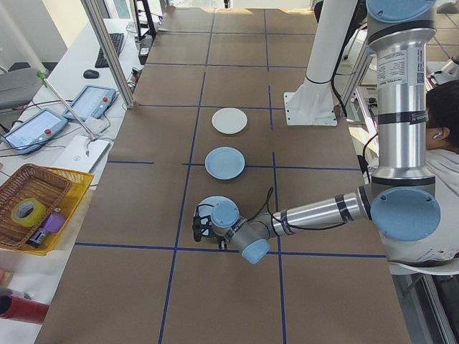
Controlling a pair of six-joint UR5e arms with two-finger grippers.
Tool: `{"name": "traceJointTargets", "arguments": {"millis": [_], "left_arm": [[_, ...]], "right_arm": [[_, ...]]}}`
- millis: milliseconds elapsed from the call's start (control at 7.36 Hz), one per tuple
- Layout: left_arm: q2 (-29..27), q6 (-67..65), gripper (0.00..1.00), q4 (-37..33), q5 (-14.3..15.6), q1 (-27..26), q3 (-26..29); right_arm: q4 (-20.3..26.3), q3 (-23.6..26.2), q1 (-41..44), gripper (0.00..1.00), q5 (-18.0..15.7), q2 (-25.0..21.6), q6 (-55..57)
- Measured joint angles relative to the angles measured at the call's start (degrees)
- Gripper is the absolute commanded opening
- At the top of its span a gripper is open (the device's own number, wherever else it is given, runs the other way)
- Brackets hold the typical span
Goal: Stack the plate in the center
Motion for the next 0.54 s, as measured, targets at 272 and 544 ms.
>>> {"name": "traceJointTargets", "arguments": {"millis": [272,544], "left_arm": [[0.0,0.0,0.00,-0.1,-0.2,0.0,0.0],[0.0,0.1,0.00,-0.2,-3.7,0.0,-0.5]], "right_arm": [[0.0,0.0,0.0,1.00,0.0,0.0,0.0],[0.0,0.0,0.0,1.00,0.0,0.0,0.0]]}}
